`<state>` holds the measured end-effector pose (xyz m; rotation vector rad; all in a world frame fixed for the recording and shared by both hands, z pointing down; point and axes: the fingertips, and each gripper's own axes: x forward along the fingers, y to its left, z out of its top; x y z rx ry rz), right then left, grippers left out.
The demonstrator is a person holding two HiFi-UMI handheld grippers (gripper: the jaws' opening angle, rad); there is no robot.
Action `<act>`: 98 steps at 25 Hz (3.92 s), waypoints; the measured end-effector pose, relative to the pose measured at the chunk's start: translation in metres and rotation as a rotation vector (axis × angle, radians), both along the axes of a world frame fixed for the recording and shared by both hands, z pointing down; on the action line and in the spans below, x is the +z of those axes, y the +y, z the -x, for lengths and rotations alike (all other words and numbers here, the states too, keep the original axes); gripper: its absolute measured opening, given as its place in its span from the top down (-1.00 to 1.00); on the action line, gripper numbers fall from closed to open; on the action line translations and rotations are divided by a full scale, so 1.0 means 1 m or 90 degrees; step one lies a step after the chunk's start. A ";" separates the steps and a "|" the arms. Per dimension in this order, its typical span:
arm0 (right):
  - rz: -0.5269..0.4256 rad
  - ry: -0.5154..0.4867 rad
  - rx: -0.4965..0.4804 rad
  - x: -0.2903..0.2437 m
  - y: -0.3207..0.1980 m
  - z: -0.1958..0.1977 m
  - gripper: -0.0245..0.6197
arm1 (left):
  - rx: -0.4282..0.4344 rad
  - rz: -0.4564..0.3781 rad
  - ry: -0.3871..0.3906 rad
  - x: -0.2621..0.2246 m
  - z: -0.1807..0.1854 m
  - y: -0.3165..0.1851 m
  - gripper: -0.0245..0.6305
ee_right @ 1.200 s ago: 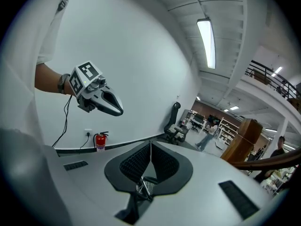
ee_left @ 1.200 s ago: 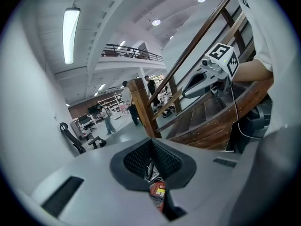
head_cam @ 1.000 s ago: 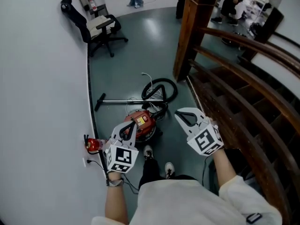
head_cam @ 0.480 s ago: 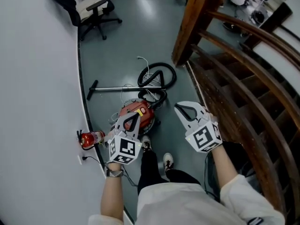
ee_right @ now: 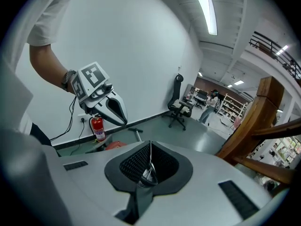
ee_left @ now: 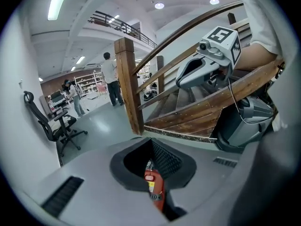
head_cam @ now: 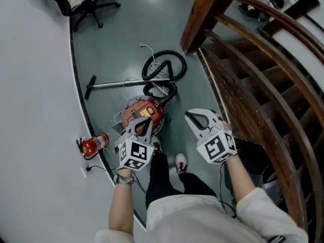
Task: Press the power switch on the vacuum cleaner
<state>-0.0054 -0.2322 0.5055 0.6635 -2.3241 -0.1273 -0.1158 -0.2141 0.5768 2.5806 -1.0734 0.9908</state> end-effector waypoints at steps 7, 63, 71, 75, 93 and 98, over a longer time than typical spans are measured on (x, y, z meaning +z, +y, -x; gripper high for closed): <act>0.060 -0.001 0.039 0.047 -0.005 0.006 0.83 | 0.033 0.074 -0.013 0.080 0.008 -0.017 0.80; 0.224 0.020 0.137 0.185 0.029 -0.007 0.83 | 0.059 0.304 -0.165 0.375 0.024 -0.048 0.17; 0.232 0.017 0.150 0.190 0.029 -0.013 0.83 | 0.066 0.282 -0.195 0.378 0.026 -0.046 0.14; 0.236 0.018 0.158 0.192 0.031 -0.018 0.83 | 0.063 0.291 -0.195 0.378 0.025 -0.046 0.13; 0.231 0.022 0.163 0.196 0.024 -0.021 0.83 | 0.048 0.291 -0.208 0.381 0.026 -0.047 0.06; 0.234 0.024 0.161 0.197 0.026 -0.020 0.83 | 0.042 0.298 -0.216 0.382 0.026 -0.047 0.04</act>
